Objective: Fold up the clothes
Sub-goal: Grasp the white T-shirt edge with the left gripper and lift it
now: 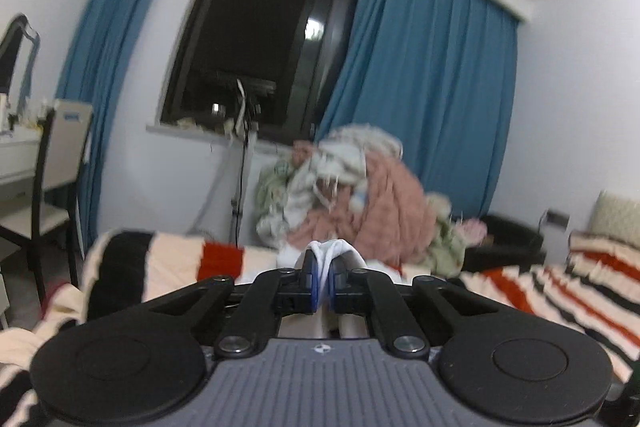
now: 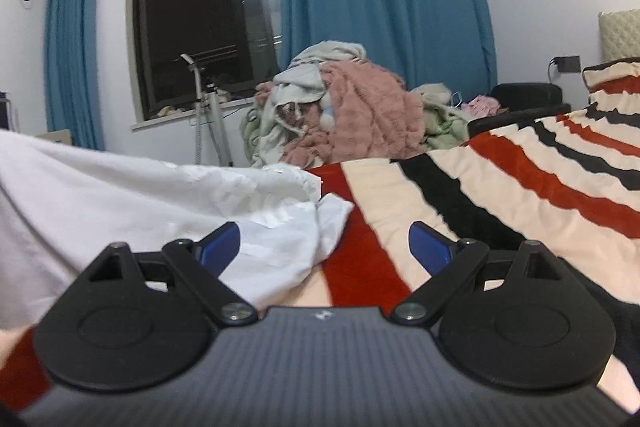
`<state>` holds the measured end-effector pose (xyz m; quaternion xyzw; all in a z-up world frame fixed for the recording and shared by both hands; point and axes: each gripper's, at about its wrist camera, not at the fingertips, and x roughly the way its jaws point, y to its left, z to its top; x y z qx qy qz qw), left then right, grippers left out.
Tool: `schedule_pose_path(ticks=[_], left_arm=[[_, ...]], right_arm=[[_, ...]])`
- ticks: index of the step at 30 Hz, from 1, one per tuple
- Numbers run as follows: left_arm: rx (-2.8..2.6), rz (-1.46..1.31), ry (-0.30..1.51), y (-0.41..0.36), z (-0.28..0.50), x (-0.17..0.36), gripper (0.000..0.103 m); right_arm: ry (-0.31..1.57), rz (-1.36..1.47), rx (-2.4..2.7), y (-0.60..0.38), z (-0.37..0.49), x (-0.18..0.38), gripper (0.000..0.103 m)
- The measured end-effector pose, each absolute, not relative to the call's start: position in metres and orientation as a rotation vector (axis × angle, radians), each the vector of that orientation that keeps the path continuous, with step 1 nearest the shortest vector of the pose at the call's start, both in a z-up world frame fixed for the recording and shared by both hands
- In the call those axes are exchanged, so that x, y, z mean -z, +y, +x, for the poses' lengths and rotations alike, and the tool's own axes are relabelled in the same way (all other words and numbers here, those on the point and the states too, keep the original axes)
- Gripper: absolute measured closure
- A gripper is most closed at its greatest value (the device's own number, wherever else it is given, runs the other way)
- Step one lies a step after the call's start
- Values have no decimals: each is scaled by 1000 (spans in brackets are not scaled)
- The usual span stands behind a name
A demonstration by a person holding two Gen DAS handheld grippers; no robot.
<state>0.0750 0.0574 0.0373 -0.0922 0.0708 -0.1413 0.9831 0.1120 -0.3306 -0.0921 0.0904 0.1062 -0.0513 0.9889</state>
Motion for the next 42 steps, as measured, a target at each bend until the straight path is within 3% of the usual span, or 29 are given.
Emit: schedule_pose_path(ticks=[9, 20, 22, 27, 30, 31, 32, 33, 34, 35, 36, 42], left_arm=[[221, -291, 139, 114, 42, -30, 98], [69, -276, 234, 140, 101, 11, 97], [48, -281, 247, 142, 111, 17, 97], [53, -319, 251, 141, 113, 17, 97], [82, -299, 245, 134, 114, 14, 97], [87, -296, 244, 133, 113, 14, 97], [90, -299, 243, 132, 111, 13, 97], [93, -303, 243, 132, 110, 12, 97], [96, -306, 243, 131, 108, 11, 97], [101, -313, 242, 132, 106, 10, 97], [106, -319, 242, 134, 103, 10, 97], [119, -352, 175, 140, 68, 0, 97]], right_arm=[[392, -28, -136, -258, 96, 104, 10], [509, -101, -153, -225, 151, 149, 10], [523, 12, -181, -238, 165, 148, 11], [486, 778, -279, -324, 210, 171, 8], [467, 1076, -318, -351, 230, 192, 9], [460, 1100, -325, -355, 233, 193, 11], [461, 1100, -317, -356, 234, 193, 29], [462, 1099, -308, -357, 234, 193, 37], [475, 1090, -301, -356, 234, 193, 54], [482, 1075, -283, -356, 233, 191, 79], [489, 1059, -265, -355, 231, 189, 92], [335, 916, -244, -355, 192, 136, 99]])
